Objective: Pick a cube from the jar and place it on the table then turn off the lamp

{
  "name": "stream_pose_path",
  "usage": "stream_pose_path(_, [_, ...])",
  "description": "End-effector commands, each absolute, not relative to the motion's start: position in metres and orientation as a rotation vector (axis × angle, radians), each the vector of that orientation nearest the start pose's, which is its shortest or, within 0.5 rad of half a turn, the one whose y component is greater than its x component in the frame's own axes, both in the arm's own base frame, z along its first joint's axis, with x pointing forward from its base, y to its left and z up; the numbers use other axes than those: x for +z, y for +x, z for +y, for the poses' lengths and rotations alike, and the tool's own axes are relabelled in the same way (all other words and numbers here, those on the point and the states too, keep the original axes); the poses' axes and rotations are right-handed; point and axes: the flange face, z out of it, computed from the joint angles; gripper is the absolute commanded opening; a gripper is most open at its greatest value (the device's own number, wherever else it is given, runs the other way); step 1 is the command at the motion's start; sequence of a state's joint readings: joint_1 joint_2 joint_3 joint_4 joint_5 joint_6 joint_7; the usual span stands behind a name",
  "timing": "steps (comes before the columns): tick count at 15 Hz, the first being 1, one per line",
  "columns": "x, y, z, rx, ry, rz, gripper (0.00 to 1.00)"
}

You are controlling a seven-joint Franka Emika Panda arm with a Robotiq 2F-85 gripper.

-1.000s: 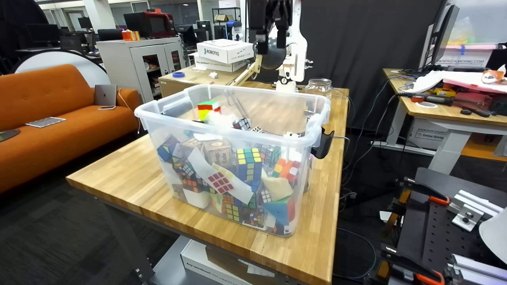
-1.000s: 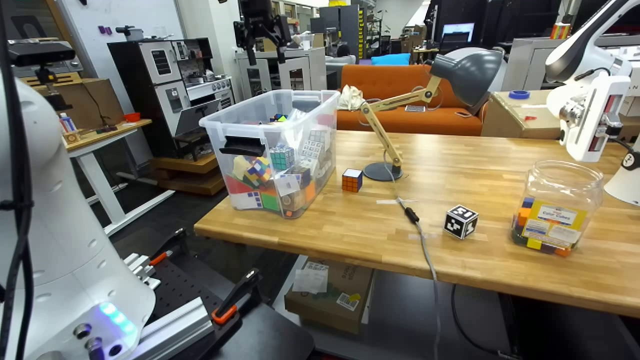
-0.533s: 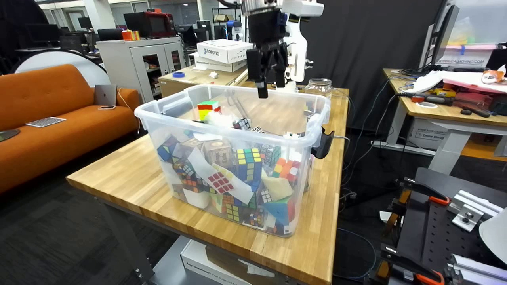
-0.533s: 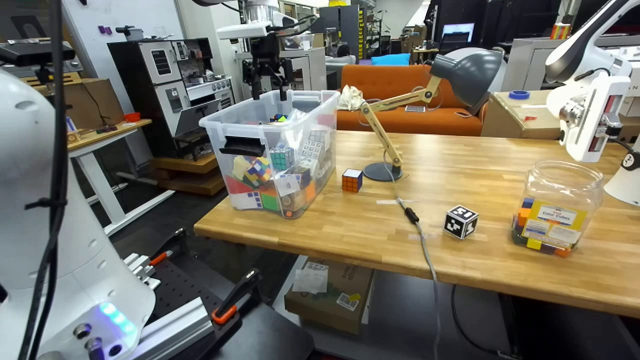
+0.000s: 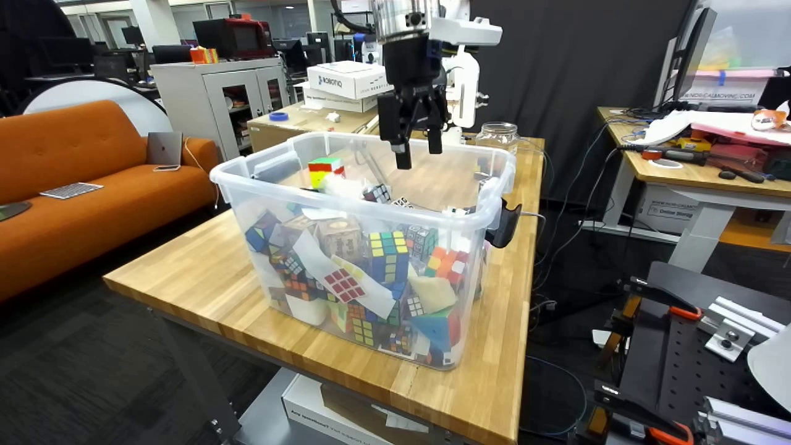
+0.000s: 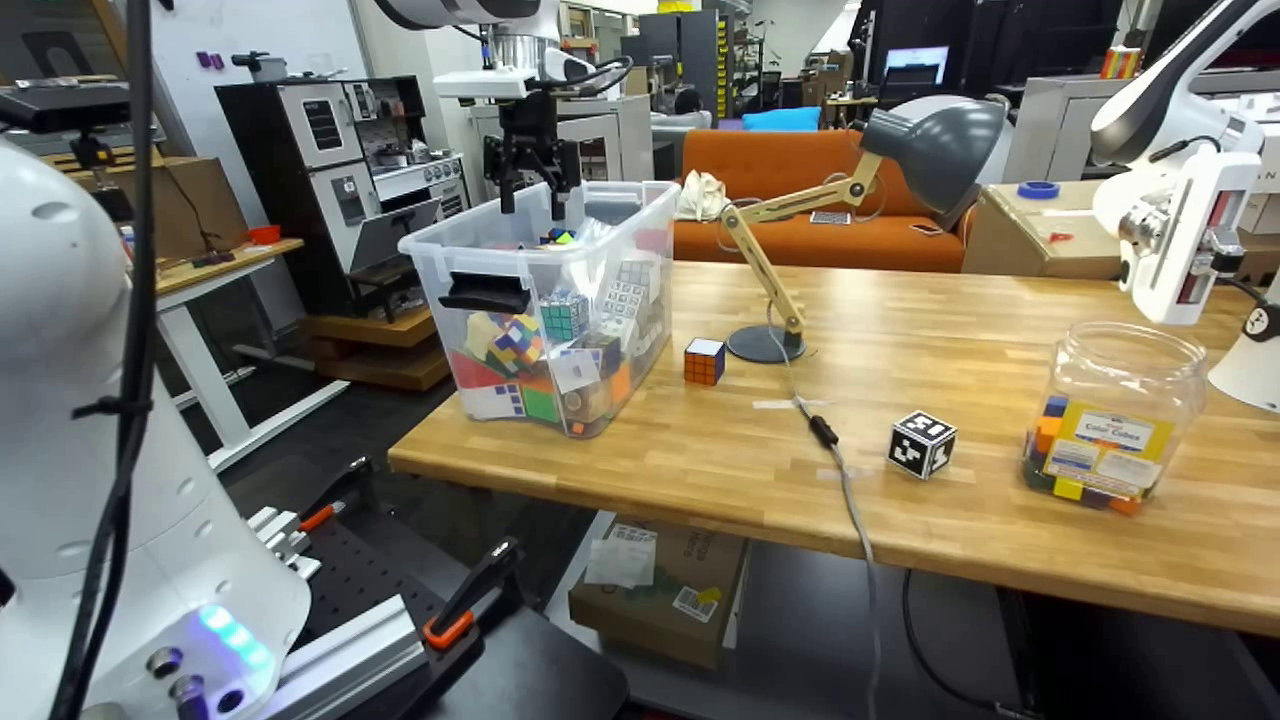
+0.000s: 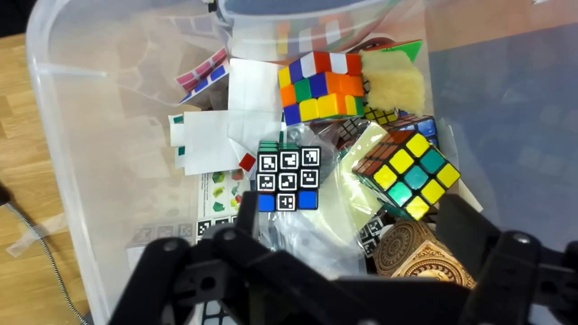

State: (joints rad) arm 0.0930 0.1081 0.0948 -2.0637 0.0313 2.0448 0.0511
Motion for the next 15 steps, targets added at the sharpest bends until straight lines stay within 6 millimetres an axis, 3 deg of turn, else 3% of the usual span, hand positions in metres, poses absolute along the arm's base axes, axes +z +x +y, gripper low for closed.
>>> stream_pose_path(1, [0.372,0.549,0.102,0.192,-3.134,-0.181,1.0])
stream_pose_path(5, [0.35,0.564,0.095,0.226,-3.1,-0.17,1.0])
stream_pose_path(8, [0.321,0.571,0.094,0.294,-3.068,-0.164,1.0])
stream_pose_path(12, [0.295,0.571,0.091,0.371,-3.063,-0.166,1.0])
stream_pose_path(15, [0.286,0.567,0.093,0.382,-3.076,-0.153,1.0])
